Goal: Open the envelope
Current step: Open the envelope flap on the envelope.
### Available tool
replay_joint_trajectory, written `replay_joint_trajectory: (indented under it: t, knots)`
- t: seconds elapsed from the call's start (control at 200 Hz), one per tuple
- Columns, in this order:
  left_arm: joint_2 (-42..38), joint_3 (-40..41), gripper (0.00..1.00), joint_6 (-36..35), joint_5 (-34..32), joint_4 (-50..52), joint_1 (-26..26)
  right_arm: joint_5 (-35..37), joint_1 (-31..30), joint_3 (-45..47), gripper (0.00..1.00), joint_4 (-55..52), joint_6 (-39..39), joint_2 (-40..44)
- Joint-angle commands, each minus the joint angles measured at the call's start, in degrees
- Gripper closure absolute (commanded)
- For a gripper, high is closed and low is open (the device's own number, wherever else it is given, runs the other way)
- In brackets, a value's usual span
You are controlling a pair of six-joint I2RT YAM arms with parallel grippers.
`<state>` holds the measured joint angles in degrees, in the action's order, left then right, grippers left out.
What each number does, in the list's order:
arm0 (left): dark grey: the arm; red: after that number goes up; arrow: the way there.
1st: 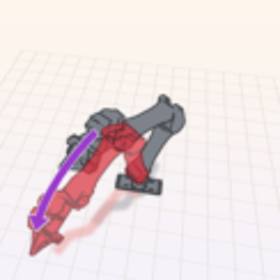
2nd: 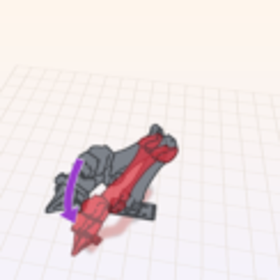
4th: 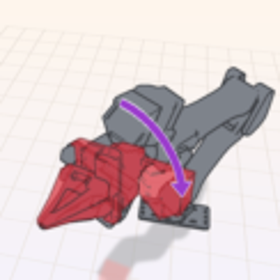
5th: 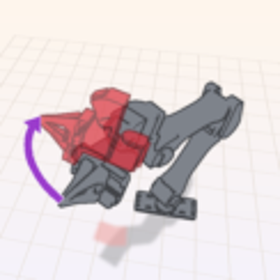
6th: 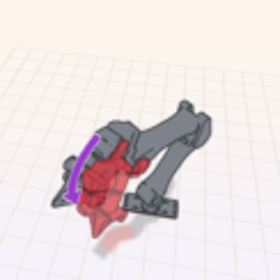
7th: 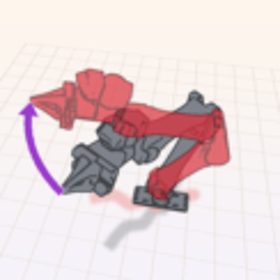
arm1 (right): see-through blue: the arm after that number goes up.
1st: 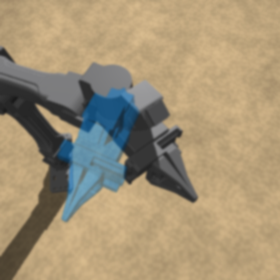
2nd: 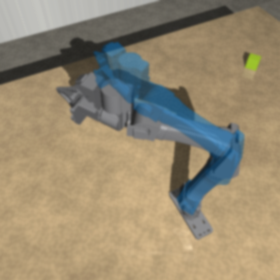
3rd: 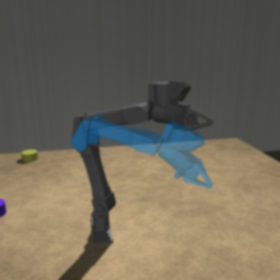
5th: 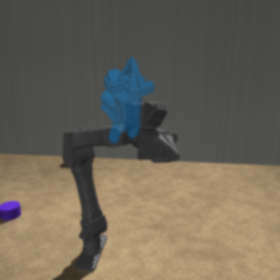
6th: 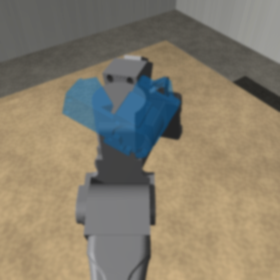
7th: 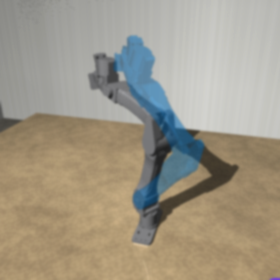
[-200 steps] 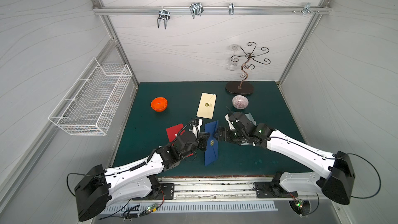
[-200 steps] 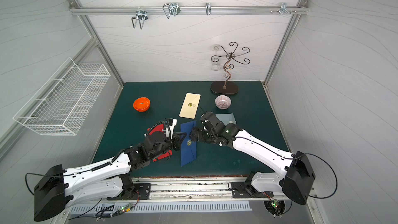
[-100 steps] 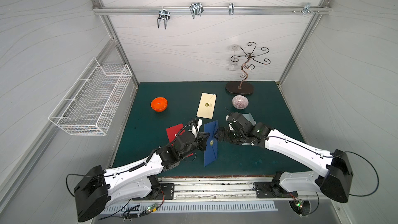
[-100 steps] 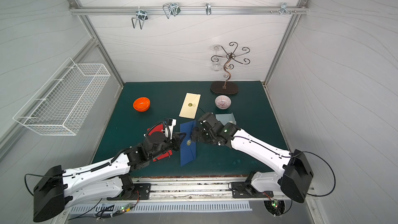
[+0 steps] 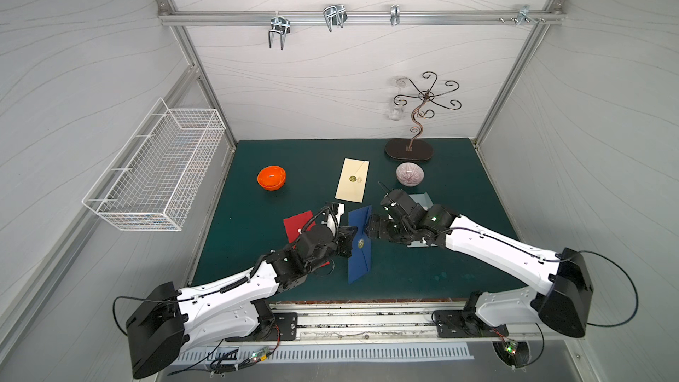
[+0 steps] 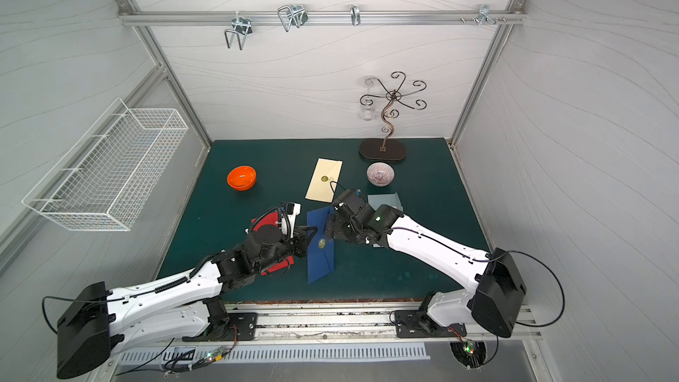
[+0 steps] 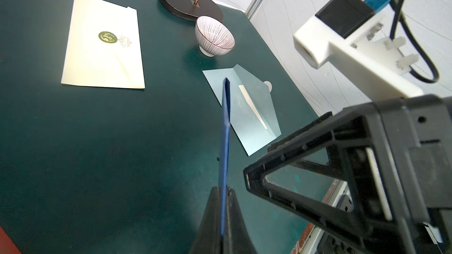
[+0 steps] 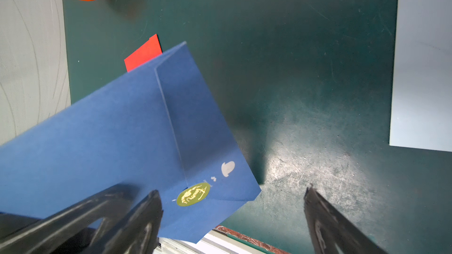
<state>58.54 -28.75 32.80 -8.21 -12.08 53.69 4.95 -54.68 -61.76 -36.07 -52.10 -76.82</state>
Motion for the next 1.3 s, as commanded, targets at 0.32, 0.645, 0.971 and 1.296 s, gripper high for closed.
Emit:
replay_joint_trajectory:
  t: [0.32,0.645,0.971,1.296]
  knots:
    - [-0.40,-0.08,1.00,-1.07,-0.16,-3.40,0.32,0.76,-0.52,-1.17,0.07,-1.81,-1.21,-1.57]
    - [-0.17,-0.25,1.00,-1.13,0.09,-3.48,0.31,0.28,-0.52,-1.53,0.07,-1.71,-1.93,-2.19]
    - [-0.47,-0.14,1.00,-1.24,0.05,-3.36,0.34,0.91,-0.88,-2.66,0.06,-2.14,-2.06,-2.60]
    - [-0.45,0.77,1.00,-2.66,2.15,-5.66,0.32,5.75,-0.70,-2.39,0.06,-6.05,-7.64,-2.63]
